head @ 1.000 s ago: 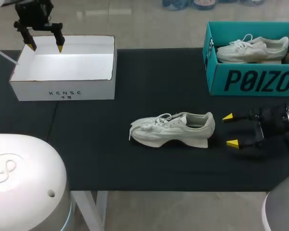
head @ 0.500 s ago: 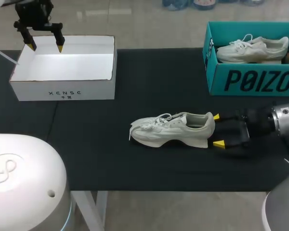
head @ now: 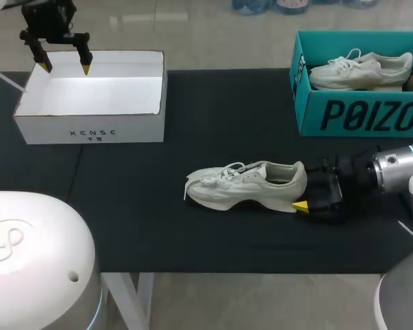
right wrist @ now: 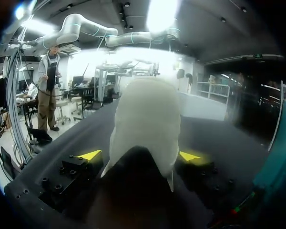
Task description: Take the shoe out of the shoebox, open the shoe tongue, remove and reinsert the insole, then place the shoe into the shoebox
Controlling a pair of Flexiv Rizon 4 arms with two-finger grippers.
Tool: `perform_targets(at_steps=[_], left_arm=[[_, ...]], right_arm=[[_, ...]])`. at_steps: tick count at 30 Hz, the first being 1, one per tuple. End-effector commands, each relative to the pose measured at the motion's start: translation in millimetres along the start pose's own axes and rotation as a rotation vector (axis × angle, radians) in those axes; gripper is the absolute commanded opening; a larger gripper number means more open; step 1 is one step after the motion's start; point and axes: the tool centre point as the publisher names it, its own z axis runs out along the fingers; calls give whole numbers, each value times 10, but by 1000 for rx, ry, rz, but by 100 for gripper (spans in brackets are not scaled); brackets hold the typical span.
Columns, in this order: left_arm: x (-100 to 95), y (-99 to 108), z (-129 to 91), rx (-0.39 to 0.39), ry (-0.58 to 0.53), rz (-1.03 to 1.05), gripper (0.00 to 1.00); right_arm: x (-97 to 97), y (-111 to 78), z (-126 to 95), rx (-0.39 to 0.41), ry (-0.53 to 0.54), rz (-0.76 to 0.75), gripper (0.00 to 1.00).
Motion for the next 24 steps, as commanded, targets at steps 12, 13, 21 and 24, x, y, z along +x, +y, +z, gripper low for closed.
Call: perform_targets(at_steps=[12,13,21,24], left_arm=[[0,13,-5,1,-2,-1,100],[0,13,-5,1,-2,-1,100],[0,13,-5,1,-2,-1,100],[0,13,-5,1,-2,-1,100]], right_arm=[[-7,-93,85,3,-9,0,100],[-10,-92,97,2,-8,0,100],[2,-132,179,4,2,11,100],[7,-148,199,1,6,14,0]])
